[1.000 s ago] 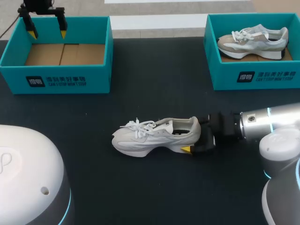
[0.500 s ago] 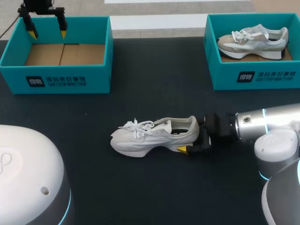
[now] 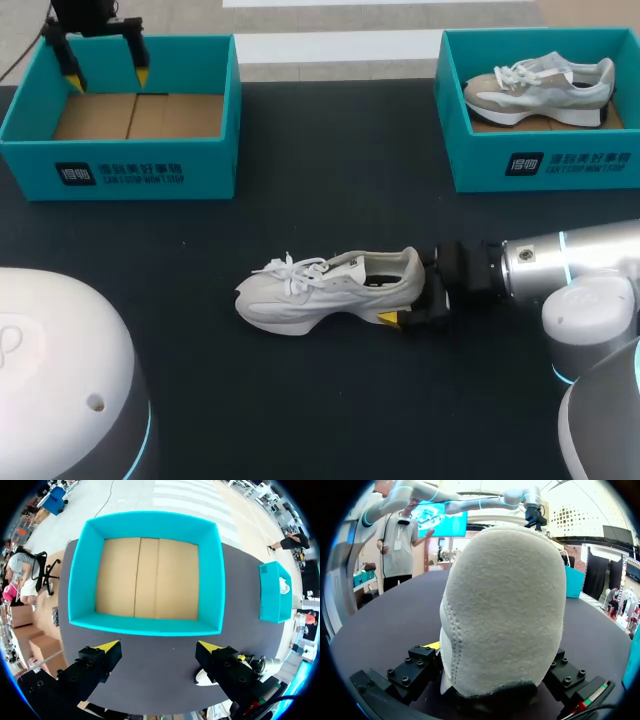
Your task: Take the shoe out of the shoebox, open the shoe tongue, remove and reinsert the insole, then place the shoe into the shoebox
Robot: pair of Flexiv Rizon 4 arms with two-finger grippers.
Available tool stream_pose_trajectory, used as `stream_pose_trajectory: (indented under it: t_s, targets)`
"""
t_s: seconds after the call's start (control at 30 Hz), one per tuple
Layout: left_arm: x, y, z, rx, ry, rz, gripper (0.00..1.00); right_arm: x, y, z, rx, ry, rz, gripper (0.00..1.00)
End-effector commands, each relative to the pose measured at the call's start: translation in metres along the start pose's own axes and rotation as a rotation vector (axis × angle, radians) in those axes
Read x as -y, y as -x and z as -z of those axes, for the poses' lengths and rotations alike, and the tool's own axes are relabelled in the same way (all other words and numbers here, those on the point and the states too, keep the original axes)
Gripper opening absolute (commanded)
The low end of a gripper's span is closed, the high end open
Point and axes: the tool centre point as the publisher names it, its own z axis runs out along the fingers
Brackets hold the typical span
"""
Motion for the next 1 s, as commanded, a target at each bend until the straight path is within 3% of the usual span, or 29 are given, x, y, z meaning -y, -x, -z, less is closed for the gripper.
stream_pose_trajectory:
  t_s: [0.03, 0.3, 0.57, 0.67, 1.0]
  targets:
    - [-0.053, -0.008, -0.002, 0.044, -0.092, 0.03, 1.0, 0.001, 0.0, -0.007, 0.002, -0.005, 0.0, 0.0]
    - [-0.122, -0.055, -0.022, 0.073, -0.11, -0.041, 1.0, 0.001, 0.0, -0.007, 0.002, -0.005, 0.0, 0.0]
    - [-0.169, -0.099, -0.023, 0.078, -0.157, -0.026, 1.0, 0.001, 0.0, -0.007, 0.002, -0.005, 0.0, 0.0]
    - [-0.182, -0.116, -0.031, 0.119, -0.106, -0.038, 1.0, 0.001, 0.0, -0.007, 0.002, -0.005, 0.0, 0.0]
    - [-0.182, -0.116, -0.031, 0.119, -0.106, -0.038, 1.0, 0.001, 0.0, -0.007, 0.002, -0.005, 0.0, 0.0]
